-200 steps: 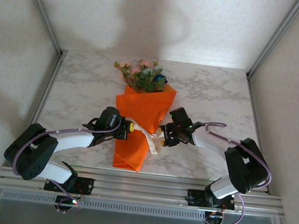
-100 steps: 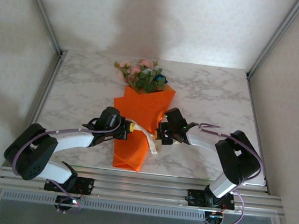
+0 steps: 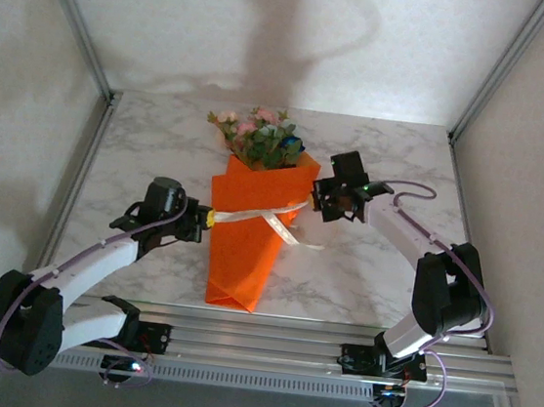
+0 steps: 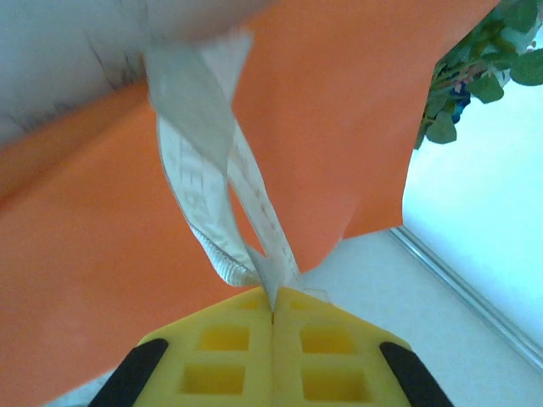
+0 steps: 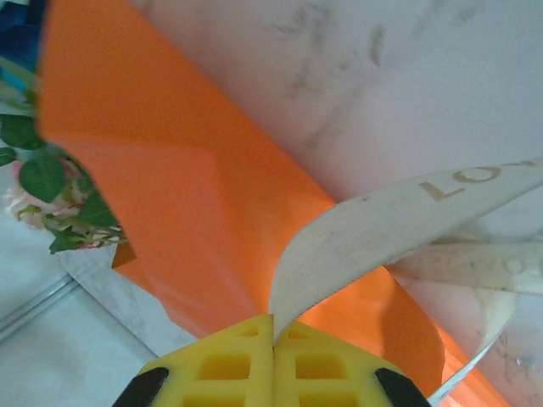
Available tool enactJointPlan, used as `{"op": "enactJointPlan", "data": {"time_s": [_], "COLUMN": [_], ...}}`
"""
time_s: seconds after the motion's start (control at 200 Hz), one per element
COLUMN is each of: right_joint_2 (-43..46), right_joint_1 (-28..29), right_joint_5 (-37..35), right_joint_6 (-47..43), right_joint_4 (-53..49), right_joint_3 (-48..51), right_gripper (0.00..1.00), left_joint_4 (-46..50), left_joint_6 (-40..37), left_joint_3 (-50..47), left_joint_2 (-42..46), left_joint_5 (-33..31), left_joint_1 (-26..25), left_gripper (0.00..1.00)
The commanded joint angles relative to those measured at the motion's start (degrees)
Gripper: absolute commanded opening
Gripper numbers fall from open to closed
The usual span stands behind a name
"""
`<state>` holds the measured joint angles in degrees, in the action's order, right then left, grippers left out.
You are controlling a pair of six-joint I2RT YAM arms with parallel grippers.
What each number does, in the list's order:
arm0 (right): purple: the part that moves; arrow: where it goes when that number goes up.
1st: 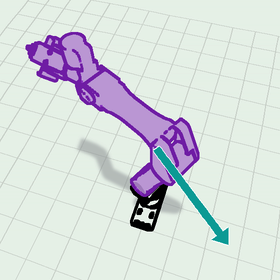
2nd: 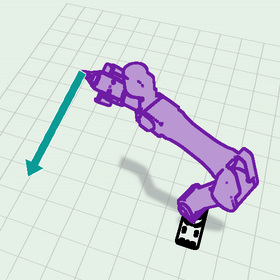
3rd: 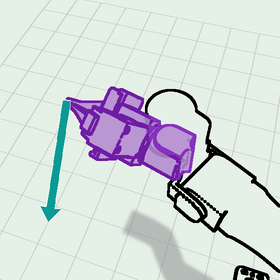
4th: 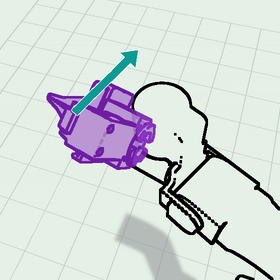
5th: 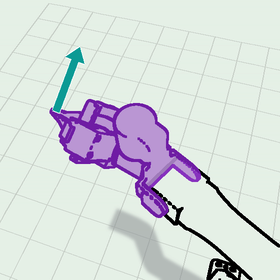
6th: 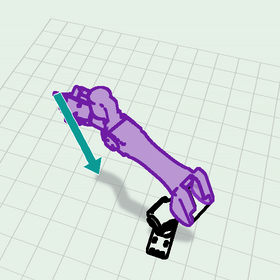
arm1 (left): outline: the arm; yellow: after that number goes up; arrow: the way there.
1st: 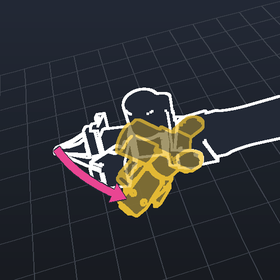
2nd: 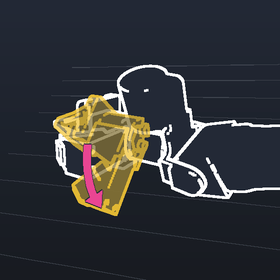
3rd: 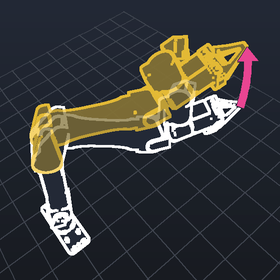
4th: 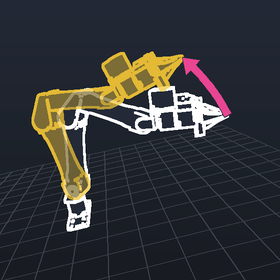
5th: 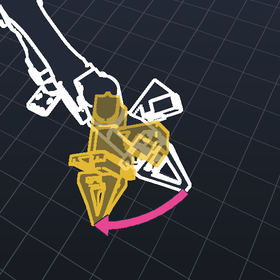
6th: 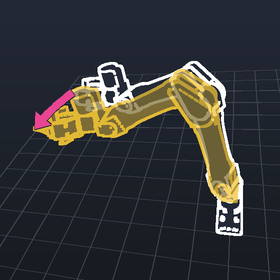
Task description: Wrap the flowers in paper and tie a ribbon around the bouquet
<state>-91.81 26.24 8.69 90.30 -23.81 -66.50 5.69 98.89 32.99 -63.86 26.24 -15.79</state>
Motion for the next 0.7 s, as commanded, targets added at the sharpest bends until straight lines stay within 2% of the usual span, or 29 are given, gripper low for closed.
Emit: {"op": "enactJointPlan", "data": {"time_s": [0.0,0.16,0.305,0.425,0.465,0.616,0.696], "right_joint_2": [-2.5,-3.7,-3.7,-4.4,-4.8,-5.3,-4.8], "right_joint_1": [-1.8,-4.0,-6.1,-6.9,-7.1,-8.0,-8.6], "right_joint_5": [-1.5,-3.4,-4.4,-5.4,-5.2,-5.6,-6.7], "right_joint_6": [-7.5,-11.8,-15.1,-19.7,-20.9,-24.3,-25.8], "right_joint_4": [-4.7,-6.9,-8.3,-10.3,-10.9,-13.5,-15.2], "right_joint_3": [-2.0,-4.1,-4.6,-6.7,-7.4,-8.7,-9.0], "right_gripper": [0.0,0.0,0.0,0.0,0.0,0.0,0.0], "left_joint_4": [10.0,15.8,20.3,28.2,28.0,17.6,17.7], "left_joint_6": [-9.6,-19.5,-28.5,-37.0,-37.2,-30.4,-30.1], "left_joint_3": [2.7,8.3,14.6,21.5,21.1,14.6,16.0], "left_joint_2": [0.9,-0.2,-4.0,-7.9,-8.6,-5.2,-5.2], "left_joint_5": [4.9,4.6,0.0,-9.7,-10.2,-8.2,-10.0], "left_joint_1": [4.6,11.8,15.3,15.3,15.9,19.9,21.3], "left_gripper": [0.0,0.0,0.0,0.0,0.0,0.0,0.0]}}
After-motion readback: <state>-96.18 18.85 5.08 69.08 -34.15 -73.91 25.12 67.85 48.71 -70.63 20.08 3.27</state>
